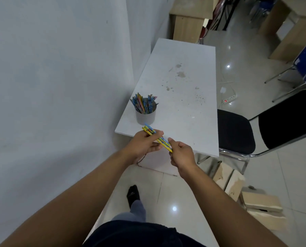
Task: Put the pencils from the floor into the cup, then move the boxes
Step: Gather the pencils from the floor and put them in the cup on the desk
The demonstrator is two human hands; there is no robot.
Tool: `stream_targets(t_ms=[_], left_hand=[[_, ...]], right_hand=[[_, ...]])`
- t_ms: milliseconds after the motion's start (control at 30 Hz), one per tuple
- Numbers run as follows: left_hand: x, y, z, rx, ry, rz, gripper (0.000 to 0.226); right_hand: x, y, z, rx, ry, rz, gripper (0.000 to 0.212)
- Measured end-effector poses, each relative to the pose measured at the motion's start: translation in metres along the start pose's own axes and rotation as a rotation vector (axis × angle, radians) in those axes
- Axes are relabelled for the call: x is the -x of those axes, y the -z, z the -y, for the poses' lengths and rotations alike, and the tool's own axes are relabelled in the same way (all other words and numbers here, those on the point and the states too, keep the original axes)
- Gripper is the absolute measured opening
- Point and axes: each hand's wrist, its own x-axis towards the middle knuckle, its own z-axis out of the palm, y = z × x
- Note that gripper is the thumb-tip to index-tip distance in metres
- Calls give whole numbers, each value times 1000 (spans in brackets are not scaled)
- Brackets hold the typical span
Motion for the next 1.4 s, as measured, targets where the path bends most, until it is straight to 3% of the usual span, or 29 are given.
stream_targets(t_ms=[133, 300, 500, 633, 767, 900, 1033, 1133, 1267, 1400], left_hand=[[-49, 30, -33, 32, 16, 68, 33], [-116, 64, -79, -101, -47, 47, 28], [-185, 102, -127, -355, -212, -183, 15], [-213, 102, -131, -536, -228, -291, 16], [-229, 86, -115, -856, -146, -249, 39], [-233, 76, -97, -924, -161, -238, 9], [-237, 74, -90, -1094, -230, -295, 11], [-240, 77, -82, -1311, -278, -348, 23], [-236, 70, -68, -1485, -396, -483, 59], [-236, 69, -54, -1592, -340, -408, 79]], right_hand=[[-51, -24, 31, 18, 13, -17, 41], [-99, -55, 64, -56, -75, 46, 33], [-131, -63, 76, -76, -156, 3, 28], [-144, -51, 80, -39, -178, 11, 26], [-162, -36, 94, 58, -164, 42, 25], [-181, -23, 115, 95, -133, 84, 24], [-196, -14, 131, 124, -102, 113, 24], [-203, -13, 138, 137, -86, 136, 23], [-208, -14, 143, 140, -78, 158, 22], [-211, -16, 145, 135, -64, 156, 21]])
